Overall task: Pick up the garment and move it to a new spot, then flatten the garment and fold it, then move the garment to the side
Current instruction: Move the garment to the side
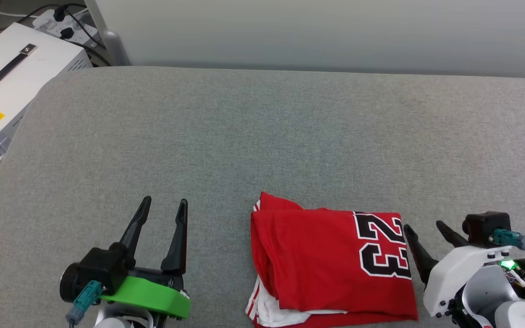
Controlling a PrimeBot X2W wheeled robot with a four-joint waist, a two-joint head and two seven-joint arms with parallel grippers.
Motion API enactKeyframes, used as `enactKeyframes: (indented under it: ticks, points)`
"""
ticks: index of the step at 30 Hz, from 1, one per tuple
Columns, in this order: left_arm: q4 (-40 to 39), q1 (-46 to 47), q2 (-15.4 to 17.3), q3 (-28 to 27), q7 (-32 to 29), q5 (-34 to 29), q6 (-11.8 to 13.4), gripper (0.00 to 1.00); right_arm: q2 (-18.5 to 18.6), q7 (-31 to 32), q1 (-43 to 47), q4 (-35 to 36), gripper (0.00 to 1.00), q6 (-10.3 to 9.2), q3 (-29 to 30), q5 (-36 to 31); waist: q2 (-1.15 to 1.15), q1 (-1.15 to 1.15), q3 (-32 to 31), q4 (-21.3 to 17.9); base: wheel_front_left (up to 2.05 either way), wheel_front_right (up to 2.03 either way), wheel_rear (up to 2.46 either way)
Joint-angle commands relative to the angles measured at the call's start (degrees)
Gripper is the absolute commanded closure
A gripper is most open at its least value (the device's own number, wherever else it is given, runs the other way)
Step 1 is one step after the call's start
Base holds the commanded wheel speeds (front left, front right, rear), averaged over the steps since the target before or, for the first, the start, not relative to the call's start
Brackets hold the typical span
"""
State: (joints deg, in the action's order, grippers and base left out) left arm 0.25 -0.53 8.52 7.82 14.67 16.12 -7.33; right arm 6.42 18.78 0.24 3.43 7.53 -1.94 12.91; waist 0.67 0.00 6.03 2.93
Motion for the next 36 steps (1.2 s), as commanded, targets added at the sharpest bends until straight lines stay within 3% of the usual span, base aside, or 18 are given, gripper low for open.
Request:
enactKeyframes:
  ticks: [1, 8, 16, 17, 18, 19, 30, 36]
  points:
    - [-0.1, 0.7, 0.1, 0.2, 0.3, -0.2, -0.2, 0.00, -0.3, 2.2, 0.9, -0.1, 0.00, -0.04, -0.1, 0.6, -0.67, 0.00, 1.0, 0.8, 0.00, 0.00, 0.00]
    - [0.1, 2.0, 0.2, 0.6, 0.3, -0.2, -0.2, 0.00, -2.3, 13.7, 0.7, -2.8, 0.00, -0.04, 0.4, 0.7, -0.67, 0.00, 3.6, 2.7, 0.00, 0.00, 0.00]
    - [0.1, 3.3, 0.3, 1.0, 0.3, -0.1, -0.2, 0.00, -3.1, 17.6, -0.6, -7.0, 0.00, -0.04, -0.3, 0.2, -0.67, 0.00, 5.7, 4.5, 0.00, 0.00, 0.00]
    - [0.2, 3.3, 0.4, 1.0, 0.3, -0.2, -0.2, 0.00, -3.2, 17.8, -0.7, -7.8, 0.04, -0.04, -0.7, 0.4, -0.67, 0.00, 5.8, 4.6, 0.00, 0.00, 0.00]
    - [0.2, 3.4, 0.4, 1.1, 0.3, -0.2, -0.2, 0.00, -3.2, 17.8, -0.9, -8.4, 0.55, -0.04, -1.0, 0.3, -0.67, 0.00, 5.9, 4.6, 0.00, 0.00, 0.00]
    - [0.2, 3.5, 0.5, 1.1, 0.3, -0.2, -0.2, 0.00, -3.2, 17.5, -1.1, -8.9, 1.00, -0.04, -1.4, 0.0, -0.67, 0.00, 5.9, 4.7, 0.00, 0.00, 0.00]
    - [0.3, 2.9, 1.0, 2.5, 0.3, -0.5, -0.2, 0.00, 0.1, 11.4, -3.9, -8.3, 1.00, -0.04, -4.4, -2.7, -0.67, 0.00, 3.7, 1.0, 0.00, 0.00, 0.00]
    - [0.4, 1.2, 1.1, 4.2, 0.3, -0.6, -0.2, 0.00, 6.2, 9.7, -5.5, -5.3, 1.00, -0.04, -8.3, -4.9, -0.67, 0.00, 2.2, -4.7, 0.00, 0.00, 0.00]
